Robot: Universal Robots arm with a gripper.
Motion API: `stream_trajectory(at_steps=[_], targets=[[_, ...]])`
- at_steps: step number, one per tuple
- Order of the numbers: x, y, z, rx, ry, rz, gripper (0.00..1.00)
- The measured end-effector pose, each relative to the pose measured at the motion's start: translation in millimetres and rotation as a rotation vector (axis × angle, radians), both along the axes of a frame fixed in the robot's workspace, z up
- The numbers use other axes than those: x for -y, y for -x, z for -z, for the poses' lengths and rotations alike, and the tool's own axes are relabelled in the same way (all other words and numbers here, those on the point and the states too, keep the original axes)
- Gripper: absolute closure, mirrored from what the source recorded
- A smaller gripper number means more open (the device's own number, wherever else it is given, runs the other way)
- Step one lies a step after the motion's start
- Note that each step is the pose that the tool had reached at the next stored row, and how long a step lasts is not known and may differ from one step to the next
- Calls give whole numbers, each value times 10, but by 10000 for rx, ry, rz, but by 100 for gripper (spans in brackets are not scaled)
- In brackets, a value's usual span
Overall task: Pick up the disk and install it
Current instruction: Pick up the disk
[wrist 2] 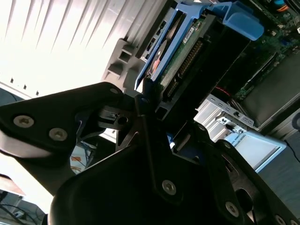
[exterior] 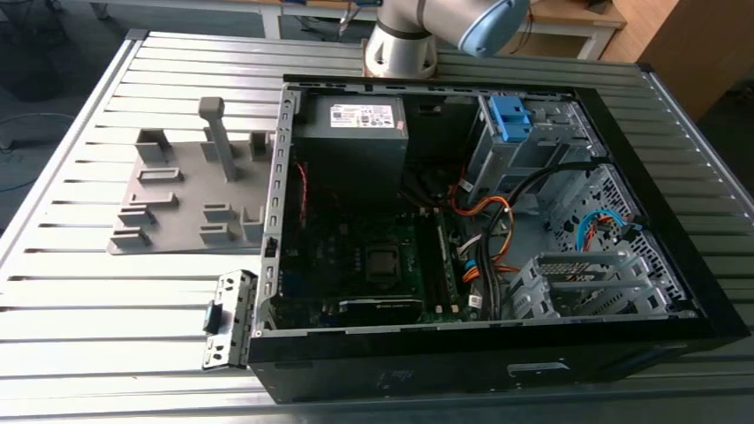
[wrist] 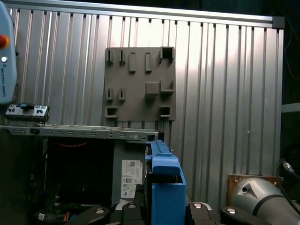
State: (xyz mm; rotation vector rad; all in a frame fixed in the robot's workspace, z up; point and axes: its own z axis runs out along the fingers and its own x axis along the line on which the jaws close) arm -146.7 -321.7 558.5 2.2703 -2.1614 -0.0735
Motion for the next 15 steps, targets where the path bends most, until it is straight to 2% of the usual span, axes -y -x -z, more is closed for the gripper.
stream_trajectory(at_steps=[15], targets=[[70,-143,5,0,0,1,64]])
